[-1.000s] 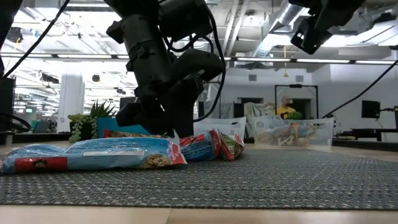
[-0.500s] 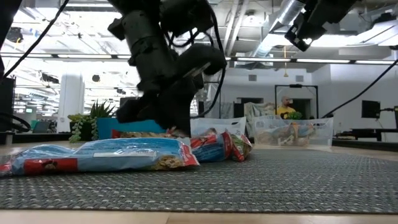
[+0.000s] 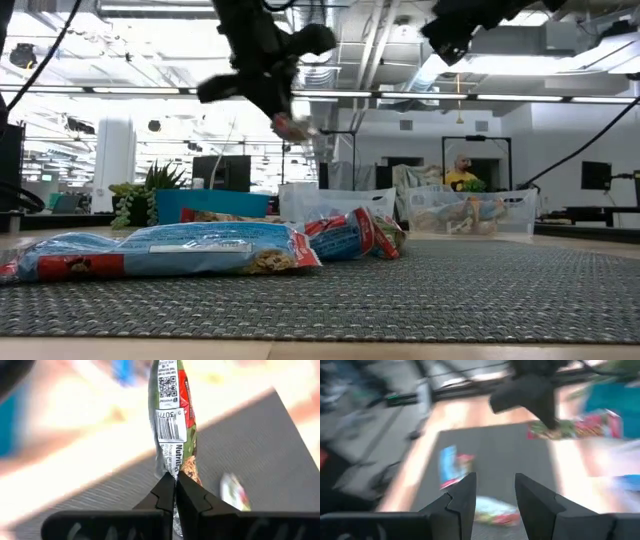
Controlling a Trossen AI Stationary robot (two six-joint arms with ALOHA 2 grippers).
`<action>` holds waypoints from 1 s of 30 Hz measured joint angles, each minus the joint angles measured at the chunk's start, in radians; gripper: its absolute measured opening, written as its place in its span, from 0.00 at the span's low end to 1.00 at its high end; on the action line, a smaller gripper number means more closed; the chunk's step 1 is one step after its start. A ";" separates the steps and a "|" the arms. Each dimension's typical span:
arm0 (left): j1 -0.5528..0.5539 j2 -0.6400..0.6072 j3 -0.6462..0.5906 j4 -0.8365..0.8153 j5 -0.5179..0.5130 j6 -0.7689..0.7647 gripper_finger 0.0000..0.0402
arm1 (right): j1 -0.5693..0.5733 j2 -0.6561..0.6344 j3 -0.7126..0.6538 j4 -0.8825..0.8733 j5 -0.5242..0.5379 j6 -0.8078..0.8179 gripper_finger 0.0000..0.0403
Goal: Pick and place Granola Bars by type
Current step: Put the red granola bar into the blue bin
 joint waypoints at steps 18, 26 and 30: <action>0.417 -0.104 0.000 -0.280 -0.086 0.259 0.02 | -0.044 0.000 0.000 0.053 0.367 0.024 0.31; 0.473 -0.105 0.000 -0.274 -0.048 0.336 0.18 | -0.037 0.000 0.000 0.047 0.362 0.034 0.31; 0.476 -0.105 0.000 -0.269 -0.038 0.336 0.28 | -0.038 0.000 0.000 0.047 0.362 0.034 0.31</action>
